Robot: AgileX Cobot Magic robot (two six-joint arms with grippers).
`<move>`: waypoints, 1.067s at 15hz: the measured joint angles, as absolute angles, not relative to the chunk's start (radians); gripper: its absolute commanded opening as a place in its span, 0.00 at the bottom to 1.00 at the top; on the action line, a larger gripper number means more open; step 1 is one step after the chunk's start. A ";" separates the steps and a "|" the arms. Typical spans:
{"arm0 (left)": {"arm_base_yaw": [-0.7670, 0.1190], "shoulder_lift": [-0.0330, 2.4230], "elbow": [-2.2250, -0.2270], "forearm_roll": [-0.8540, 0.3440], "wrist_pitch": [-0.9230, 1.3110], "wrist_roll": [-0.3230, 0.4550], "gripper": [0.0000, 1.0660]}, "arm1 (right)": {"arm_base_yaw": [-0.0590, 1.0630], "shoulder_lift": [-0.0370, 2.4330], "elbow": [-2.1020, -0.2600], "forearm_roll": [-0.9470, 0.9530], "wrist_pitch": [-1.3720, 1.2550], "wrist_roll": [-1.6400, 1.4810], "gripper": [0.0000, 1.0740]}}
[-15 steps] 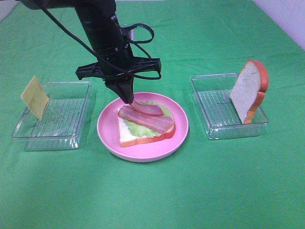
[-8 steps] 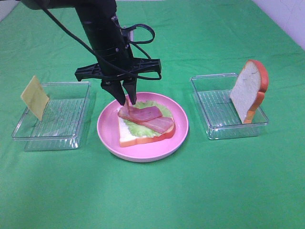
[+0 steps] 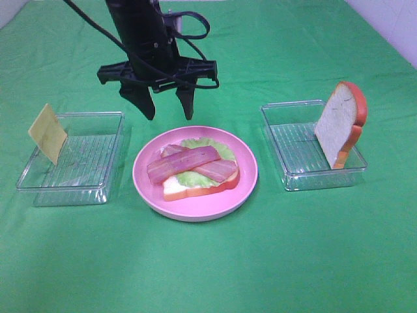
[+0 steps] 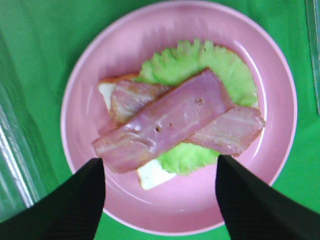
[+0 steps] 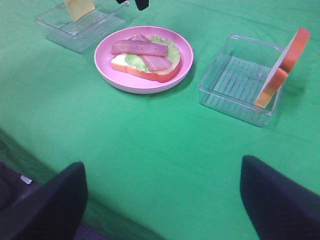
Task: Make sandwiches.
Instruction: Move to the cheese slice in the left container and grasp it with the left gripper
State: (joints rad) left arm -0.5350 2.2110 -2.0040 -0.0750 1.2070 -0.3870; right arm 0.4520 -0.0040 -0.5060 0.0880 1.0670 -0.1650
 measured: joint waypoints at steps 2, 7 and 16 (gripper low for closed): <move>-0.535 2.204 -2.047 -0.013 1.207 -0.387 0.60 | 0.452 -0.004 -0.506 0.088 1.067 -0.165 0.71; -0.452 2.179 -2.063 -0.041 1.209 -0.324 0.77 | 0.452 -0.004 -0.506 0.088 1.067 -0.165 0.71; -0.284 2.006 -1.910 0.029 1.211 -0.293 0.77 | 0.452 -0.004 -0.506 0.088 1.067 -0.165 0.71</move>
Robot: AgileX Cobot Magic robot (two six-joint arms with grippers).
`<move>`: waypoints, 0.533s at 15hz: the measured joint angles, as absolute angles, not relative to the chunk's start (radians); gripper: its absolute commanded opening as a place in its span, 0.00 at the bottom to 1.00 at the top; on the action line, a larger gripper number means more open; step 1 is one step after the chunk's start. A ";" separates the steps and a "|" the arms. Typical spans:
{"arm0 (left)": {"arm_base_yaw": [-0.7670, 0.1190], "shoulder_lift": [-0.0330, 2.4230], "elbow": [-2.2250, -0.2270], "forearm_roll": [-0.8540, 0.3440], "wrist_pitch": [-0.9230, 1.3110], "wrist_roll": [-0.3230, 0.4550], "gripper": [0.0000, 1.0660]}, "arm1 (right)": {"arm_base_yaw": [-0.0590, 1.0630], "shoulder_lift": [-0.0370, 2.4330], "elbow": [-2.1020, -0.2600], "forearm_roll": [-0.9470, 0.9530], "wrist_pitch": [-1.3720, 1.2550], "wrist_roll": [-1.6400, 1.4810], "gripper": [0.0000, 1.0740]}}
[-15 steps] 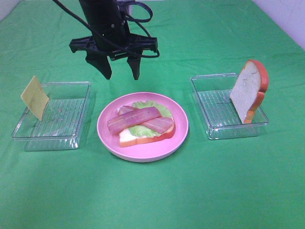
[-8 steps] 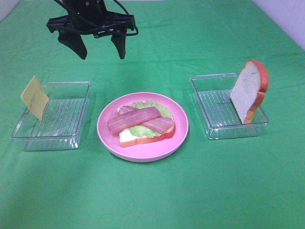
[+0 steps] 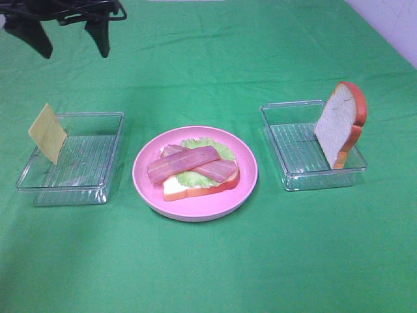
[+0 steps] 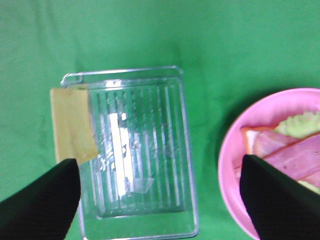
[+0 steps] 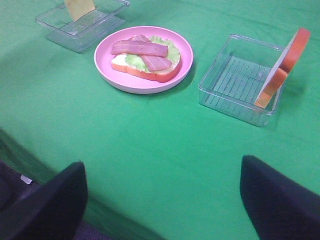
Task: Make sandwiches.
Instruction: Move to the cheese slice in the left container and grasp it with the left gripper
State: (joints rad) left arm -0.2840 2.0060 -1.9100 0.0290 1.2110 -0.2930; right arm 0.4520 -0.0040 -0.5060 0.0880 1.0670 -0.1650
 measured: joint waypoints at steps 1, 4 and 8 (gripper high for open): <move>-0.229 1.971 -1.812 0.042 1.212 -0.307 0.77 | 0.452 -0.004 -0.506 0.088 1.067 -0.165 0.71; -0.160 1.952 -1.732 0.056 1.214 -0.308 0.77 | 0.452 -0.004 -0.506 0.088 1.067 -0.165 0.71; -0.108 1.980 -1.707 0.087 1.217 -0.308 0.70 | 0.452 -0.004 -0.506 0.088 1.067 -0.165 0.71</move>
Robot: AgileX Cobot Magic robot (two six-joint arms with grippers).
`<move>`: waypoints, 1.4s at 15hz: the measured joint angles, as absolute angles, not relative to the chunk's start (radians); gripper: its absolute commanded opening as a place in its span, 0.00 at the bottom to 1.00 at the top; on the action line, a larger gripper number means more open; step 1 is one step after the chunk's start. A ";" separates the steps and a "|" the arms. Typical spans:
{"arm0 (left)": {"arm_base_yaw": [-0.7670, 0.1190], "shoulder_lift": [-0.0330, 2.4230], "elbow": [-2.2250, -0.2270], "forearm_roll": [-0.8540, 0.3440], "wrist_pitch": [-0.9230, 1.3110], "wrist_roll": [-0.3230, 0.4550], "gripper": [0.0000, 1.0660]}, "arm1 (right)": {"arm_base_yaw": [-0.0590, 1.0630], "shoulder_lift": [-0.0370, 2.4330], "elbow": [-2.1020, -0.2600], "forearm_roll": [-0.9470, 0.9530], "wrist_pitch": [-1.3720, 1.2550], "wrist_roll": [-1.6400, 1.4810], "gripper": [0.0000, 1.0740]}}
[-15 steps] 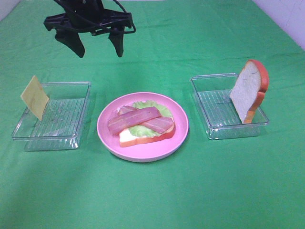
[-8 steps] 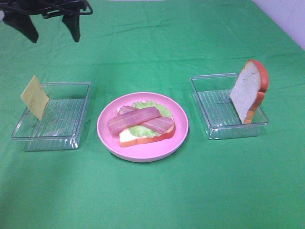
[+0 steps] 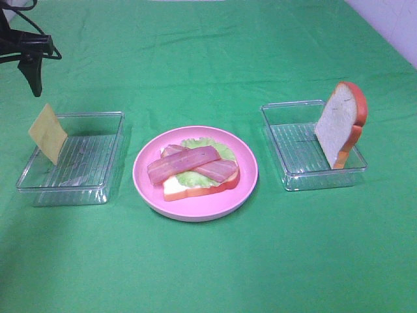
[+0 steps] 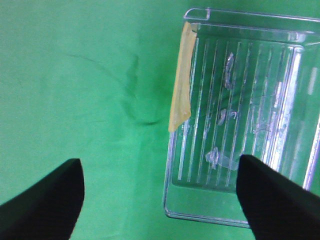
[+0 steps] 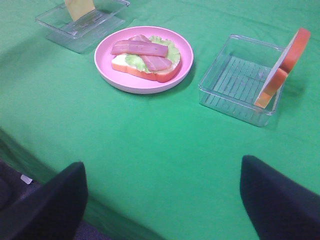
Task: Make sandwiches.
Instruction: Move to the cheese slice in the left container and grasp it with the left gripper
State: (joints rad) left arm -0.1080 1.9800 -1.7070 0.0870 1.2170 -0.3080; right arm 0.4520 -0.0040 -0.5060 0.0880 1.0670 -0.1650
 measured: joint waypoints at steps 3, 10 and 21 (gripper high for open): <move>-0.108 2.047 -1.707 0.094 1.202 -0.308 0.66 | 0.452 -0.004 -0.506 0.088 1.067 -0.165 0.71; -0.108 2.146 -1.707 0.070 1.100 -0.307 0.62 | 0.452 -0.004 -0.506 0.088 1.067 -0.165 0.71; -0.108 2.178 -1.707 0.056 1.026 -0.274 0.56 | 0.452 -0.004 -0.506 0.088 1.067 -0.165 0.71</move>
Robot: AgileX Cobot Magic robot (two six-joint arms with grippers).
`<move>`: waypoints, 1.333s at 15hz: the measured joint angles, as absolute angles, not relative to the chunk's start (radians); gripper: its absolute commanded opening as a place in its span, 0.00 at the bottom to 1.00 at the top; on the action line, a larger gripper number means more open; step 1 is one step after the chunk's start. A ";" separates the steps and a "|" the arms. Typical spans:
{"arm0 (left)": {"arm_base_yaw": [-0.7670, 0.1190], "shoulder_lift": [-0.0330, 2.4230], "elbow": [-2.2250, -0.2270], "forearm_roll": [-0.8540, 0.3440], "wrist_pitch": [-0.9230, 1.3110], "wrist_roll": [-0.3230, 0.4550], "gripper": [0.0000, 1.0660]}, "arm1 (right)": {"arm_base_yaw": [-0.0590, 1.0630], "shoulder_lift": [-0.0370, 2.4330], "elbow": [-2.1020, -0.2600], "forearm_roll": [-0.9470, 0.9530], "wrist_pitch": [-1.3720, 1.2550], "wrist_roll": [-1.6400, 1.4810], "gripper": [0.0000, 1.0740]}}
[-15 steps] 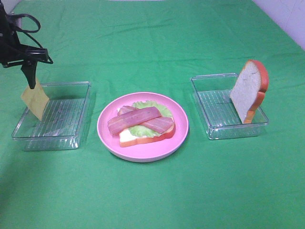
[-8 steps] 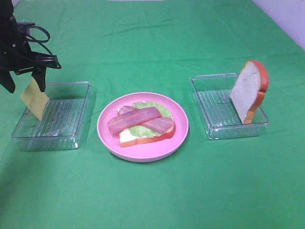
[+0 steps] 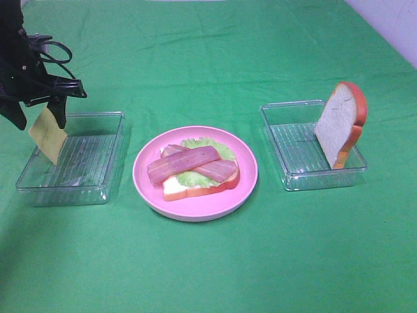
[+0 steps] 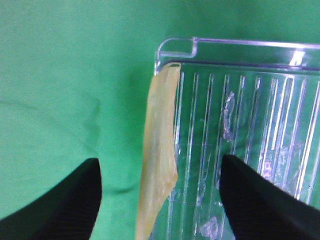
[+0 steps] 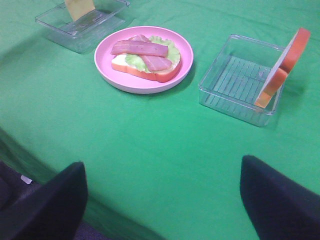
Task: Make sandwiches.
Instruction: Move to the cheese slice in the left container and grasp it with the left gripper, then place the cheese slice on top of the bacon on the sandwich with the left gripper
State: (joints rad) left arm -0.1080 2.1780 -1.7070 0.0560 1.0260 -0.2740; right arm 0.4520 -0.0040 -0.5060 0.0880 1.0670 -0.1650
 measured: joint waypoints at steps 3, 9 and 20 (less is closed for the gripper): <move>-0.108 2.178 -1.707 0.056 1.021 -0.271 0.44 | 0.452 -0.004 -0.506 0.088 1.067 -0.165 0.71; -0.108 2.178 -1.707 0.056 1.016 -0.263 0.26 | 0.452 -0.004 -0.506 0.088 1.067 -0.165 0.71; -0.108 2.178 -1.707 0.015 0.994 -0.259 0.00 | 0.452 -0.004 -0.506 0.088 1.067 -0.165 0.71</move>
